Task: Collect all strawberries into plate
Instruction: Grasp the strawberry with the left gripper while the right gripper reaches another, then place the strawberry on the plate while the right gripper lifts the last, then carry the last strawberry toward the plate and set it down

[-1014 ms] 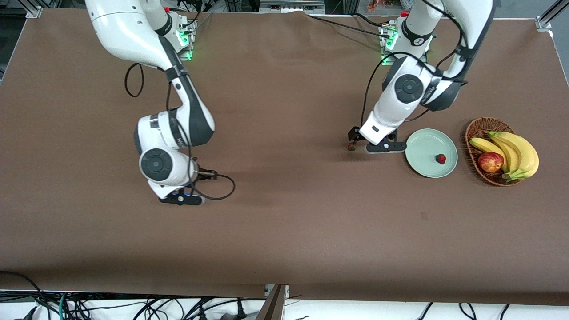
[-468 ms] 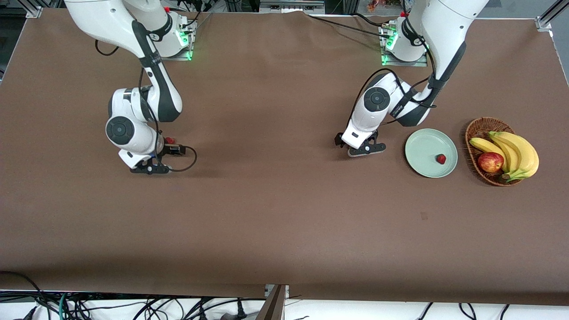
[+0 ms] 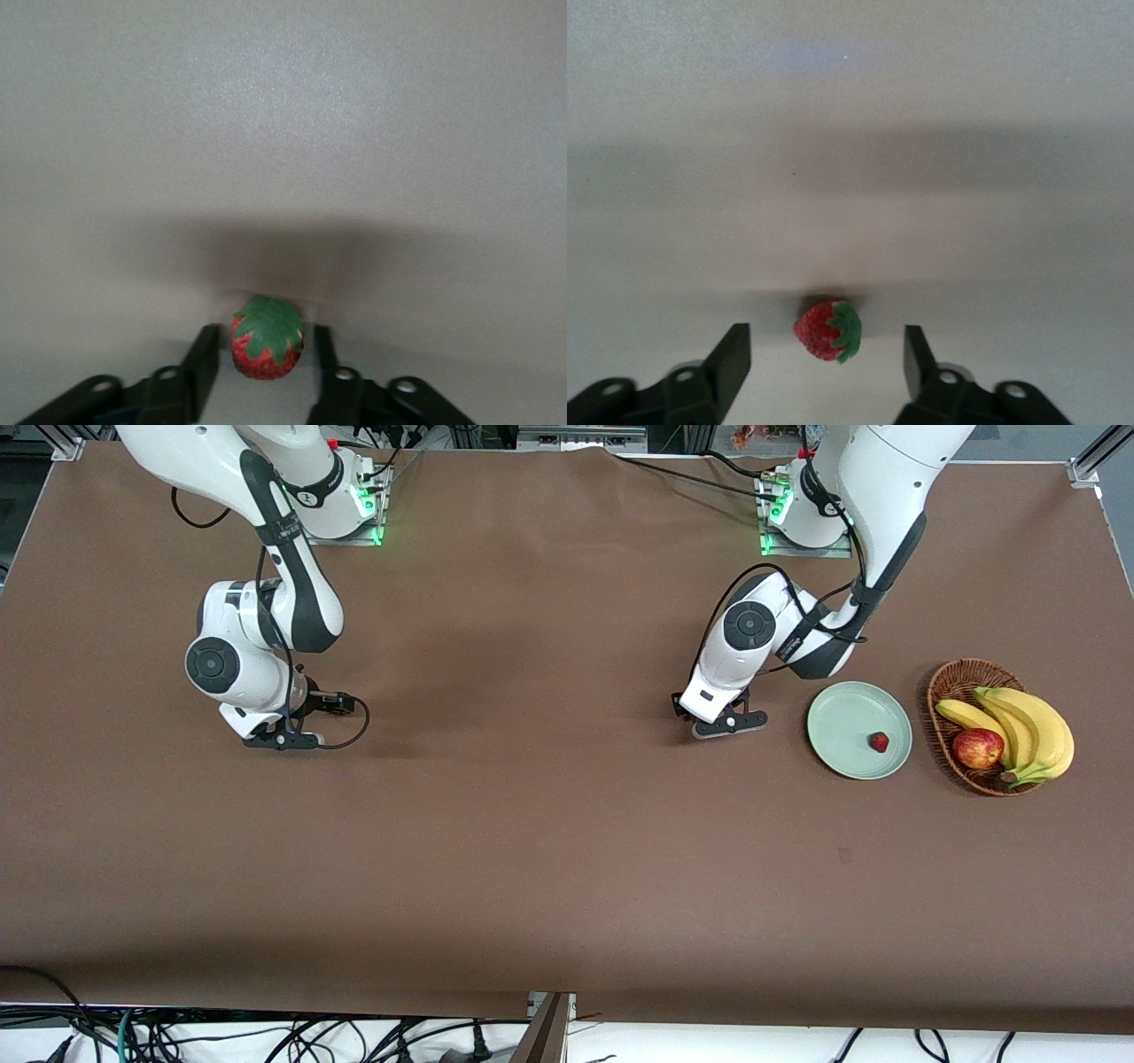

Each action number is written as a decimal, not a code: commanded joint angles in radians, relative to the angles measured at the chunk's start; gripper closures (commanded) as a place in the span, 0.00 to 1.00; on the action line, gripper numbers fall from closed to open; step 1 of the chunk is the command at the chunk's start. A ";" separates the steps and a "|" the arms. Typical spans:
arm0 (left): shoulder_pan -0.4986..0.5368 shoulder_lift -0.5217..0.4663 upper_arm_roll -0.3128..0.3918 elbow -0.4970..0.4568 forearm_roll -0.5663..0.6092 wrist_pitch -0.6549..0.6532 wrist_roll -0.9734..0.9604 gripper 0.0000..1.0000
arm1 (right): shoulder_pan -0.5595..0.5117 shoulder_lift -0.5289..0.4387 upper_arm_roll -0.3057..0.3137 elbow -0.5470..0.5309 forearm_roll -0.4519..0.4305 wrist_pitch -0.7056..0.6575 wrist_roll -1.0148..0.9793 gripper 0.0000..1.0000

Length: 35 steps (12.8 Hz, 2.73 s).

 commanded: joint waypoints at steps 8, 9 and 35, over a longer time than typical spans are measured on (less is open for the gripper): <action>0.052 -0.114 0.128 0.168 -0.269 -0.260 0.410 0.90 | -0.008 0.025 0.002 -0.051 0.067 0.104 -0.065 0.44; 0.049 -0.152 0.192 0.168 -0.350 -0.320 0.567 0.90 | -0.008 0.025 0.002 -0.051 0.070 0.102 -0.067 0.51; 0.007 -0.292 0.478 0.134 -0.417 -0.410 0.988 0.00 | 0.342 0.541 0.361 0.962 0.174 0.158 1.272 0.72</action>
